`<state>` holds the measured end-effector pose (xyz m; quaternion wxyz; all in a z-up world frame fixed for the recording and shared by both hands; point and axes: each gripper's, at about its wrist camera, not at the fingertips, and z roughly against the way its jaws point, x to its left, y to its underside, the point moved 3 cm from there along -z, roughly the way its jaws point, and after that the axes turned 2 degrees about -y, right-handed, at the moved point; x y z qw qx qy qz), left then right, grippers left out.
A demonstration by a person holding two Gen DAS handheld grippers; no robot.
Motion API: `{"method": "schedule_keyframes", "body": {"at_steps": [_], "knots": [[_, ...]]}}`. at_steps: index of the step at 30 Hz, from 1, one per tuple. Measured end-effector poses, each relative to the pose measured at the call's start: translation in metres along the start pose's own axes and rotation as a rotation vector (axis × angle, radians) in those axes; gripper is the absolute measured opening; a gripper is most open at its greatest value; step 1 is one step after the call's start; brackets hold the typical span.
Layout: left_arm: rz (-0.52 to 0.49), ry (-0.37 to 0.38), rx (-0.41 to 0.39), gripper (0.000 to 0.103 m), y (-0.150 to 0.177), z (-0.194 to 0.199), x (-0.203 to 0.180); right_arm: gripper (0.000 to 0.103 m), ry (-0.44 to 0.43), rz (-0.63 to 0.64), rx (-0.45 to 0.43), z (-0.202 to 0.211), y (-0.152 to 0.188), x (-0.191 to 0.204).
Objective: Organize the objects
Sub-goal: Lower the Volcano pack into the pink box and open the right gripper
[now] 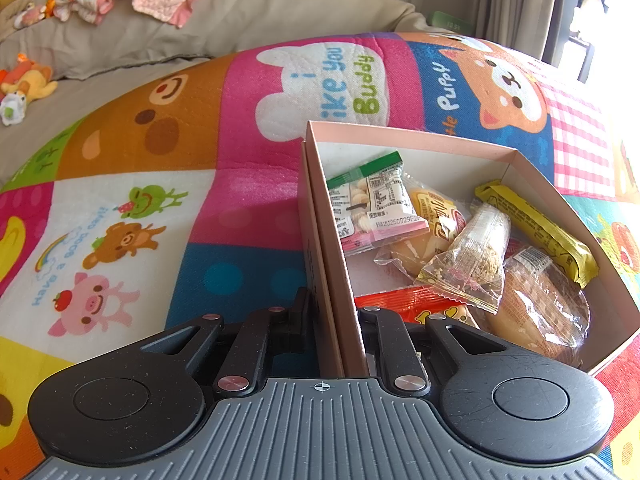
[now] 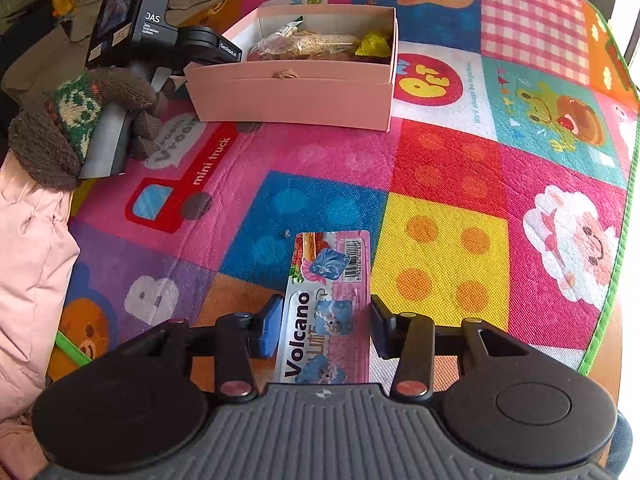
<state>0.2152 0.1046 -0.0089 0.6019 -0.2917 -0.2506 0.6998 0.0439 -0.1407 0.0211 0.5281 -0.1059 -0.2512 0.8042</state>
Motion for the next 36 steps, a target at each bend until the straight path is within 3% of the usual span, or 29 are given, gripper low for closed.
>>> {"method": "schedule_keyframes", "body": {"at_steps": [5,11,21,24,28,36], "knots": [[0.0,0.0,0.0,0.016,0.0,0.0,0.0,0.044,-0.016,0.02,-0.064,0.012,-0.034,0.008],[0.0,0.0,0.0,0.016,0.0,0.0,0.0,0.044,-0.036,0.021,-0.198,0.024,-0.118,0.016],[0.002,0.003,0.001,0.016,0.0,0.0,0.0,0.044,-0.023,-0.095,-0.217,-0.051,-0.235,0.014],[0.005,0.004,0.001,0.016,0.0,0.0,0.001,0.044,-0.018,-0.115,-0.239,-0.067,-0.252,0.009],[0.004,0.003,0.001,0.016,0.0,0.0,0.001,0.062,0.029,-0.15,-0.269,-0.075,-0.26,-0.003],[0.012,-0.022,0.011,0.017,-0.001,0.0,-0.001,0.074,0.083,-0.093,-0.294,-0.054,-0.225,-0.017]]}}
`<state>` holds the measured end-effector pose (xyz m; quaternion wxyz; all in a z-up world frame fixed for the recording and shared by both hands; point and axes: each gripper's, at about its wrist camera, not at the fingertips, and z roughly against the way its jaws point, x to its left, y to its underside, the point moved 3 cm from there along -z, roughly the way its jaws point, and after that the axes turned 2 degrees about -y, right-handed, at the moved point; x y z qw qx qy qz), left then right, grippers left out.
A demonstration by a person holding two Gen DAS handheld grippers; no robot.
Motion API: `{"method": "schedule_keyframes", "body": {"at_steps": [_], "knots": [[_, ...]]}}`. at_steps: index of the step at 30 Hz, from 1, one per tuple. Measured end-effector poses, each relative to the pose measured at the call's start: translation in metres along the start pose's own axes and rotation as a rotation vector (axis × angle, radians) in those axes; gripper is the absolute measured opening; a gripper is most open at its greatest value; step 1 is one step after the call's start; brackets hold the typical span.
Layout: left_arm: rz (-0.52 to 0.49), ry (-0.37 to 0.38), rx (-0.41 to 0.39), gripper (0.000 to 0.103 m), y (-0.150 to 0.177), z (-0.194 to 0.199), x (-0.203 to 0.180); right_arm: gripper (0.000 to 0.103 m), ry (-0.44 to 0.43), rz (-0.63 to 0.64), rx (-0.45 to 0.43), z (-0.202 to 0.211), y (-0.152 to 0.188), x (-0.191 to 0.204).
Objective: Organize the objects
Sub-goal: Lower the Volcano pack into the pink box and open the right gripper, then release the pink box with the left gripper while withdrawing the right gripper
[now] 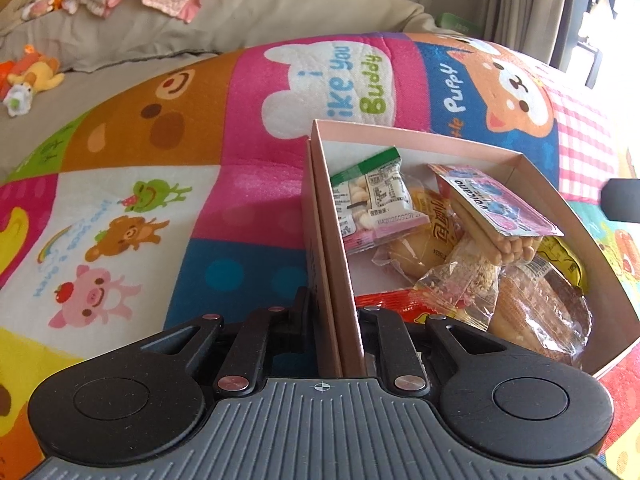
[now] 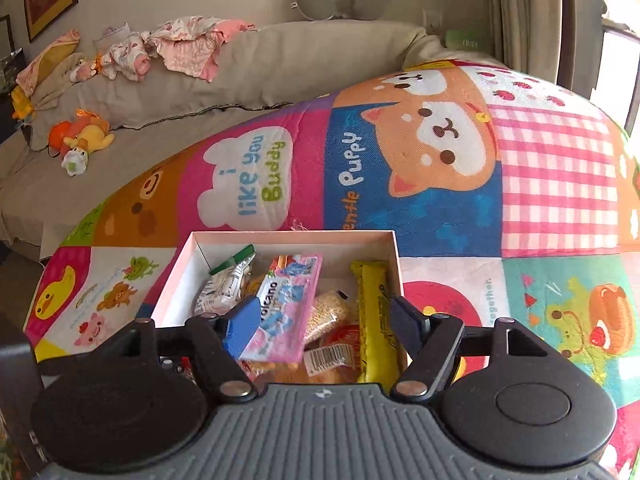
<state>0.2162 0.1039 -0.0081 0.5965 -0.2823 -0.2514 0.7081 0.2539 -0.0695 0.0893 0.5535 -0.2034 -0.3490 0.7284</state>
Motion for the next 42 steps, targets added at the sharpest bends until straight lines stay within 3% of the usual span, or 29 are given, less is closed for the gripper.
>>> {"method": "schedule_keyframes", "body": {"at_steps": [4,8,12,14,16,18,20,22,26,28,31,33,42], "knots": [[-0.039,-0.051,0.004,0.017,-0.001,0.007,-0.007,0.082,-0.016,0.03,-0.058,0.033,0.021,-0.014],[-0.092,-0.108,-0.023,0.029,-0.004,0.028,-0.011,0.085,-0.016,0.035,-0.092,0.063,0.047,-0.035],[-0.134,-0.156,-0.121,0.038,-0.007,0.074,-0.018,0.089,0.042,0.053,-0.159,0.08,0.075,-0.055],[-0.133,-0.188,-0.202,0.034,0.003,0.106,-0.021,0.091,0.048,0.031,-0.181,0.089,0.09,-0.064],[-0.114,-0.172,-0.312,0.033,0.026,0.142,-0.025,0.103,0.029,0.003,-0.181,0.096,0.105,-0.07],[-0.066,-0.132,-0.37,0.033,0.056,0.168,-0.027,0.103,0.006,-0.001,-0.174,0.107,0.127,-0.07],[0.003,-0.072,-0.342,0.033,0.093,0.18,-0.03,0.103,-0.014,0.022,-0.149,0.115,0.15,-0.063],[0.024,-0.034,-0.261,0.033,0.122,0.178,-0.036,0.103,-0.015,0.034,-0.125,0.119,0.173,-0.053],[-0.062,-0.038,-0.179,0.033,0.161,0.165,-0.058,0.103,-0.001,0.038,-0.068,0.116,0.208,-0.031],[-0.086,-0.005,-0.13,0.033,0.169,0.156,-0.068,0.103,0.02,0.047,-0.055,0.113,0.22,-0.025],[-0.147,-0.024,-0.153,0.039,0.177,0.15,-0.081,0.103,0.087,0.043,0.002,0.1,0.228,-0.027],[-0.152,-0.025,-0.165,0.039,0.179,0.147,-0.083,0.103,0.067,-0.015,-0.01,0.097,0.231,-0.037],[-0.142,-0.024,-0.183,0.04,0.182,0.146,-0.081,0.103,0.094,-0.021,-0.054,0.097,0.235,-0.036]]}}
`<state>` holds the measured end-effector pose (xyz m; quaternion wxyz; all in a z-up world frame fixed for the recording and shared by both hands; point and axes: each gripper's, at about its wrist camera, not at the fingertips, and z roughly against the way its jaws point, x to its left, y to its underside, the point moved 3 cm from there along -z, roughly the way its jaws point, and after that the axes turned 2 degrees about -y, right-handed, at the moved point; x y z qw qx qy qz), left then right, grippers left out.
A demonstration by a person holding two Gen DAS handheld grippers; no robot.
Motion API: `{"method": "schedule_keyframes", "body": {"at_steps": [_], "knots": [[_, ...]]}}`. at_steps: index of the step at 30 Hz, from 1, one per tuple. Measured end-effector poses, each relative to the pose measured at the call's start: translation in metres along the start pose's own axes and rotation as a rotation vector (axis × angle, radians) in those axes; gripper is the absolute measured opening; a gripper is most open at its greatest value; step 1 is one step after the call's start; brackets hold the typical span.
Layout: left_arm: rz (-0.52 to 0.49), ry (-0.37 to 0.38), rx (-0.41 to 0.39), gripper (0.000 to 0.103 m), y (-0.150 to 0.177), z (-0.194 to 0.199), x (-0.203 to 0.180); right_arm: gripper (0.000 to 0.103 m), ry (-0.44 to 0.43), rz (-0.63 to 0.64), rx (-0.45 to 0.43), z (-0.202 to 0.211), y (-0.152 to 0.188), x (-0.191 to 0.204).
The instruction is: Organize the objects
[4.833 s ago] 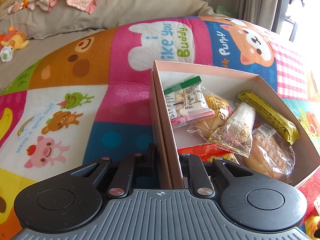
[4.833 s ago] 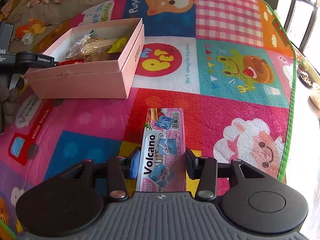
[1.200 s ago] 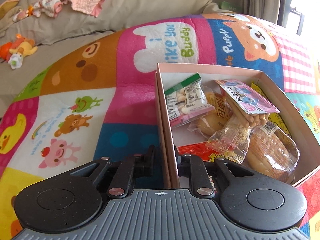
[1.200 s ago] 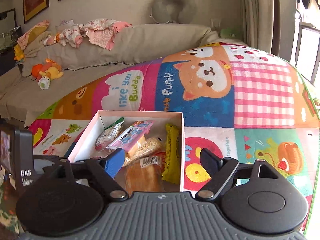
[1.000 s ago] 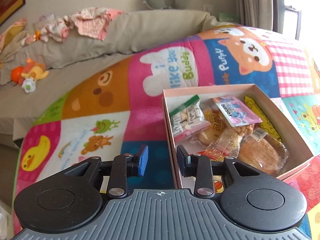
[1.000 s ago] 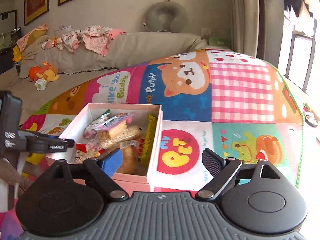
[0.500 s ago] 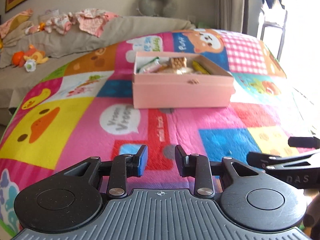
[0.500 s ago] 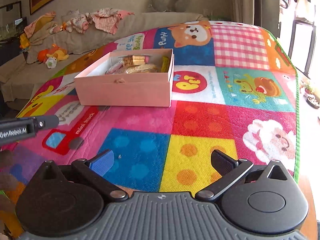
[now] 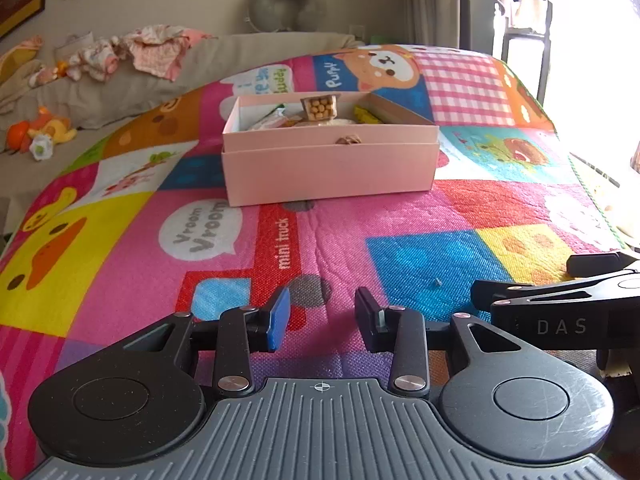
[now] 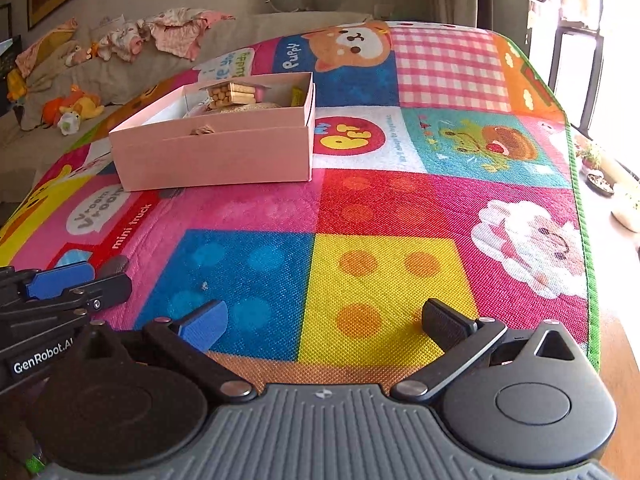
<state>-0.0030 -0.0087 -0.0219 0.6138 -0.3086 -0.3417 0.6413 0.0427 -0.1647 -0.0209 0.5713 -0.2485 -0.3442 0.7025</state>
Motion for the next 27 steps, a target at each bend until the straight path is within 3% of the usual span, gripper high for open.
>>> {"method": "schedule_keyframes", "body": {"at_steps": [27], "knots": [[0.009,0.005,-0.001,0.04,-0.0004,0.0005,-0.001,0.103,0.007,0.047,-0.017,-0.0058,-0.0034,0.0062]]}}
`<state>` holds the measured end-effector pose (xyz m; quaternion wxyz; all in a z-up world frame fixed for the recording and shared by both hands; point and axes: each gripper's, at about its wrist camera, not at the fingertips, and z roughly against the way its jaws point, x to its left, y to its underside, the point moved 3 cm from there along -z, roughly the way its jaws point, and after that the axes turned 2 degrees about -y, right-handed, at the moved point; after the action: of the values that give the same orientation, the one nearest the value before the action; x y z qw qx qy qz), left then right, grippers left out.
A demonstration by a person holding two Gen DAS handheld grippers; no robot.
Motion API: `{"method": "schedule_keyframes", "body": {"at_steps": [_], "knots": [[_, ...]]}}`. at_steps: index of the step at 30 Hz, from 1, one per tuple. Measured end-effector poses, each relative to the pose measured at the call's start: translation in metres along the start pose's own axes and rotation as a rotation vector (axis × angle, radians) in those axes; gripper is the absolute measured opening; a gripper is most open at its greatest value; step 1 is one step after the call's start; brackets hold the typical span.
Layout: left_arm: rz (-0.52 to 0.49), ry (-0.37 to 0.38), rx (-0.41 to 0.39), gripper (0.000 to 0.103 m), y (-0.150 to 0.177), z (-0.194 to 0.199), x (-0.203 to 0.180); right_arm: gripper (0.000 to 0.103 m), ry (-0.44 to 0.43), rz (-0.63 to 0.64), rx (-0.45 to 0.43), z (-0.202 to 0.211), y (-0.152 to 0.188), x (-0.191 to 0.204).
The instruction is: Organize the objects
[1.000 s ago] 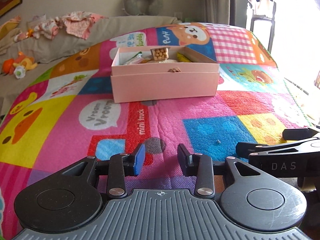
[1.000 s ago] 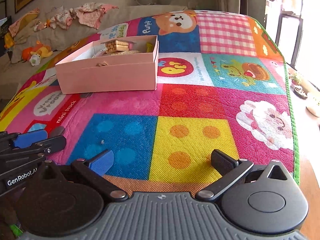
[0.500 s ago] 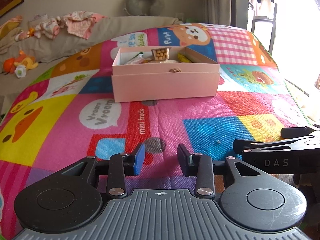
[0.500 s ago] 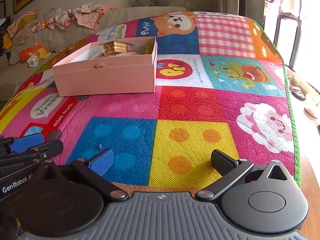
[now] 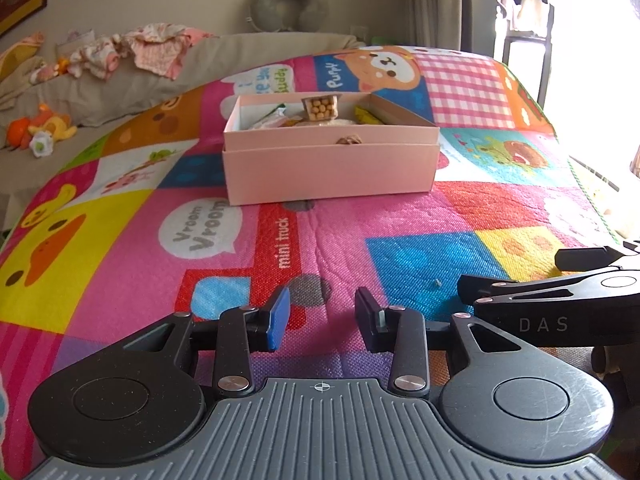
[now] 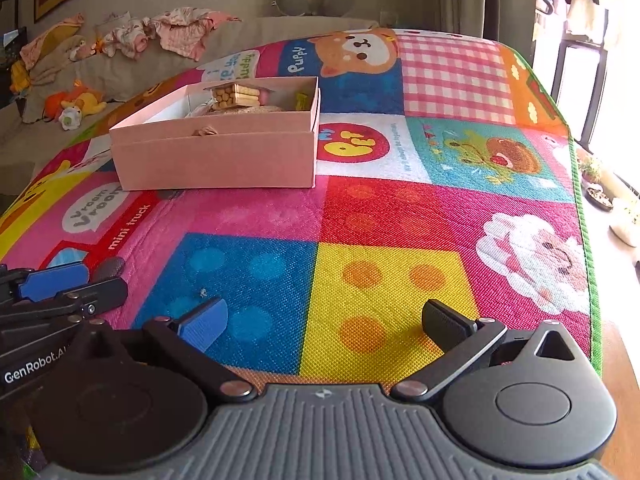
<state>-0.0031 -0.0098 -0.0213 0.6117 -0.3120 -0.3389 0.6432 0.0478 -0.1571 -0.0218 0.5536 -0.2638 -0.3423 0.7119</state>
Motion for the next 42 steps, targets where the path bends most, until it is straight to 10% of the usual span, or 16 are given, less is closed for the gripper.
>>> {"method": "schedule_keyframes", "body": {"at_steps": [42], "knots": [[0.05,0.031,0.001,0.043,-0.001,0.0,0.004,0.103,-0.015,-0.022,0.003,0.0,0.0,0.002]]}}
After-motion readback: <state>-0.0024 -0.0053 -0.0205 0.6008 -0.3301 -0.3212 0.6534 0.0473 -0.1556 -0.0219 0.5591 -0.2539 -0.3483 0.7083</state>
